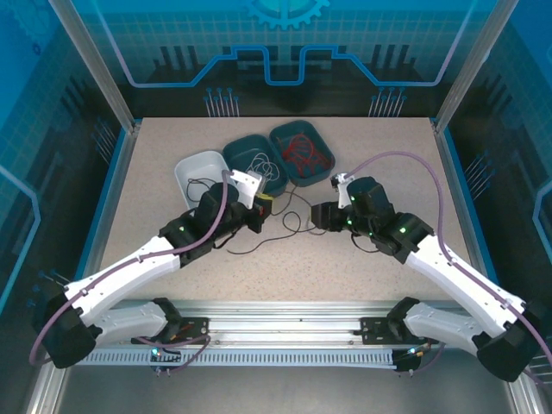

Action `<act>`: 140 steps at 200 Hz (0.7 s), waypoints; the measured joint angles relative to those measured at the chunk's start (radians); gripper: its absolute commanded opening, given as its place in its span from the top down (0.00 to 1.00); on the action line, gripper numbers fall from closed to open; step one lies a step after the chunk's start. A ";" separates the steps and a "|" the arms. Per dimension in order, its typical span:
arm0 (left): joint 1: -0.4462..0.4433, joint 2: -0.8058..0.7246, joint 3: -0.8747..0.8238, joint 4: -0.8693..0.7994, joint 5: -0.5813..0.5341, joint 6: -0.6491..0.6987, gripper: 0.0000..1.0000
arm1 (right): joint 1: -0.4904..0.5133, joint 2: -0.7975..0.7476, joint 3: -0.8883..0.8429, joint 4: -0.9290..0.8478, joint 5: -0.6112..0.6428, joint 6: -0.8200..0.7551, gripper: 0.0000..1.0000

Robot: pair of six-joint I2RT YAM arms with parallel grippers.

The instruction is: Untangle the cables

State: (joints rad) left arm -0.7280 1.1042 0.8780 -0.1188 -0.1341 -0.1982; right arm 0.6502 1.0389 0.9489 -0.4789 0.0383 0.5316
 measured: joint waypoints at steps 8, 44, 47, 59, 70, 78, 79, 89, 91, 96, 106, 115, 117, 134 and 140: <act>0.001 -0.002 0.013 -0.022 -0.028 0.007 0.96 | 0.000 0.011 0.006 0.000 -0.005 -0.008 0.29; 0.010 -0.039 0.067 -0.103 -0.128 0.033 0.98 | 0.000 0.016 0.013 0.000 -0.009 -0.019 0.00; 0.012 -0.043 0.072 -0.109 -0.134 0.034 0.98 | 0.000 0.016 0.013 -0.001 -0.008 -0.011 0.00; 0.016 -0.063 0.097 -0.131 -0.156 0.043 0.98 | 0.000 0.016 0.013 -0.003 -0.002 -0.017 0.00; 0.021 -0.082 0.118 -0.147 -0.176 0.048 0.98 | 0.000 0.015 0.013 -0.009 0.010 -0.014 0.00; 0.024 -0.097 0.135 -0.157 -0.193 0.052 0.98 | 0.000 0.014 0.013 -0.016 0.023 -0.012 0.00; 0.025 -0.098 0.136 -0.158 -0.195 0.051 0.98 | 0.000 0.014 0.013 -0.017 0.024 -0.012 0.00; 0.034 -0.117 0.153 -0.169 -0.219 0.061 0.98 | 0.000 0.011 0.013 -0.030 0.050 -0.007 0.00; 0.036 -0.121 0.156 -0.172 -0.224 0.065 0.98 | 0.000 0.010 0.013 -0.032 0.055 -0.005 0.00; 0.043 -0.129 0.163 -0.176 -0.237 0.068 0.98 | 0.000 0.008 0.013 -0.041 0.071 0.000 0.00; 0.062 -0.142 0.177 -0.187 -0.262 0.071 0.97 | 0.000 0.005 0.013 -0.055 0.099 0.008 0.00; 0.087 -0.150 0.187 -0.194 -0.280 0.071 0.97 | 0.000 0.002 0.013 -0.068 0.124 0.016 0.00; 0.093 -0.151 0.188 -0.196 -0.282 0.071 0.97 | 0.000 0.001 0.013 -0.071 0.131 0.018 0.00; 0.157 -0.154 0.200 -0.209 -0.301 0.069 0.97 | -0.002 -0.003 0.013 -0.090 0.166 0.030 0.00; 0.180 -0.154 0.200 -0.213 -0.305 0.068 0.98 | -0.002 -0.005 0.013 -0.093 0.173 0.034 0.00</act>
State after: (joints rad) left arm -0.5480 0.9497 1.0782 -0.3317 -0.4393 -0.1307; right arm 0.6483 1.0340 0.9615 -0.5716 0.2111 0.5652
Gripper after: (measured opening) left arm 0.053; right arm 0.996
